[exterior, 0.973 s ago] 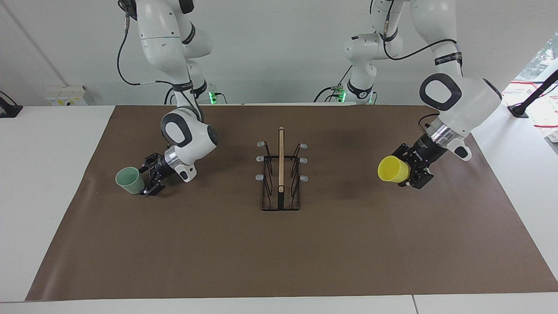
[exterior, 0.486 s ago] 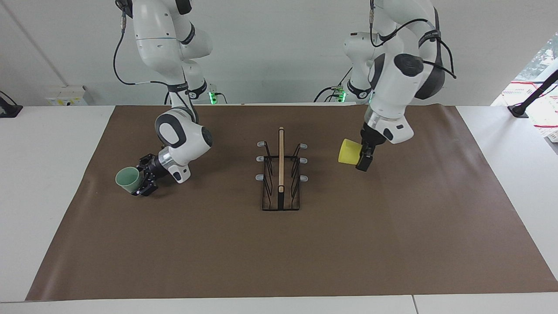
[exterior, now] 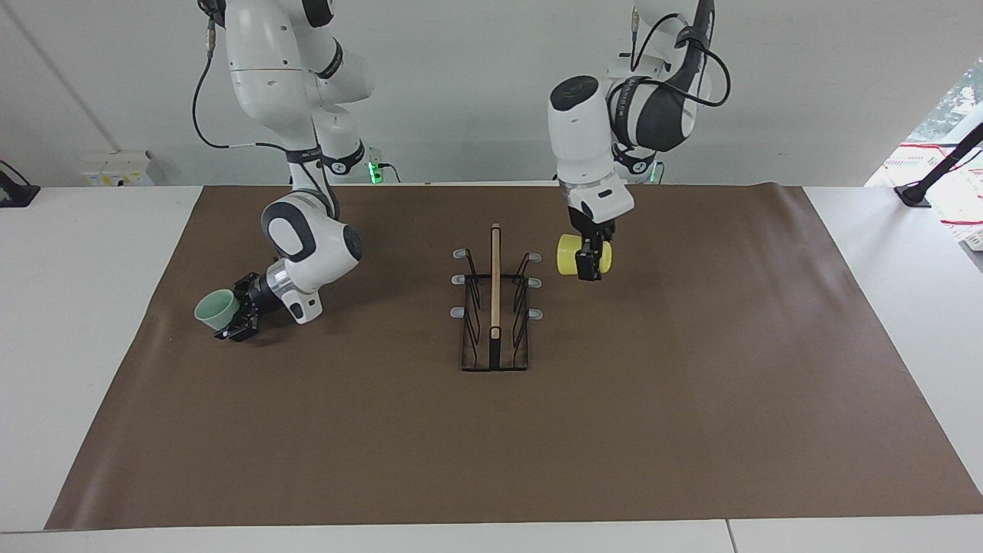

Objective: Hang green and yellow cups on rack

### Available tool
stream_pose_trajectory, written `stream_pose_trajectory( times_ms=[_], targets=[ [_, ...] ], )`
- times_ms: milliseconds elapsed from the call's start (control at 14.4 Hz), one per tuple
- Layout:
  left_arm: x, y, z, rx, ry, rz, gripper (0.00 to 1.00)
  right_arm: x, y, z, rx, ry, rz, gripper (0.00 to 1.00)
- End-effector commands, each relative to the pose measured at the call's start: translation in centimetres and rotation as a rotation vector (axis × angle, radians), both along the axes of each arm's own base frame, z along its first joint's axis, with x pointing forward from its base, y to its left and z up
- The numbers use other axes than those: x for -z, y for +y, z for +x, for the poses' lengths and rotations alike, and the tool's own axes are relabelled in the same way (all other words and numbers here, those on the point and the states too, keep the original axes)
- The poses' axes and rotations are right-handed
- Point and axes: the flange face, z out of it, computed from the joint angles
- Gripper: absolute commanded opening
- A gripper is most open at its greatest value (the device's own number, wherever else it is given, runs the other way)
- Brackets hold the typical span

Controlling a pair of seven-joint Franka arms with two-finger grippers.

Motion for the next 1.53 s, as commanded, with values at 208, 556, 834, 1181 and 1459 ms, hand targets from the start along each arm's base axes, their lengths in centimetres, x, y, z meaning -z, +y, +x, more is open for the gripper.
stream_pose_trajectory(
  times_ms=[208,556,834,1181,1459],
  targets=[
    [3.0,-5.3,-4.4,0.018,-0.085,0.121,0.0,-2.5,0.4,1.7,0.033,-0.086,-0.069,0.0],
    [3.2,-7.1,-5.8,0.007,-0.119,0.087,0.05,-8.5,-2.3,3.9,0.223,-0.184,0.096,0.0],
    [2.7,-7.2,-5.6,-0.001,-0.127,0.068,1.0,-12.6,-2.1,4.4,0.458,-0.266,0.31,0.0],
    [0.7,-4.9,-3.6,0.03,-0.109,0.07,1.0,-16.4,-0.6,4.3,0.697,-0.309,0.545,0.0],
    [0.2,0.8,0.3,0.228,0.082,0.115,1.0,-19.6,2.3,2.8,0.882,-0.228,0.751,0.0]
  ],
)
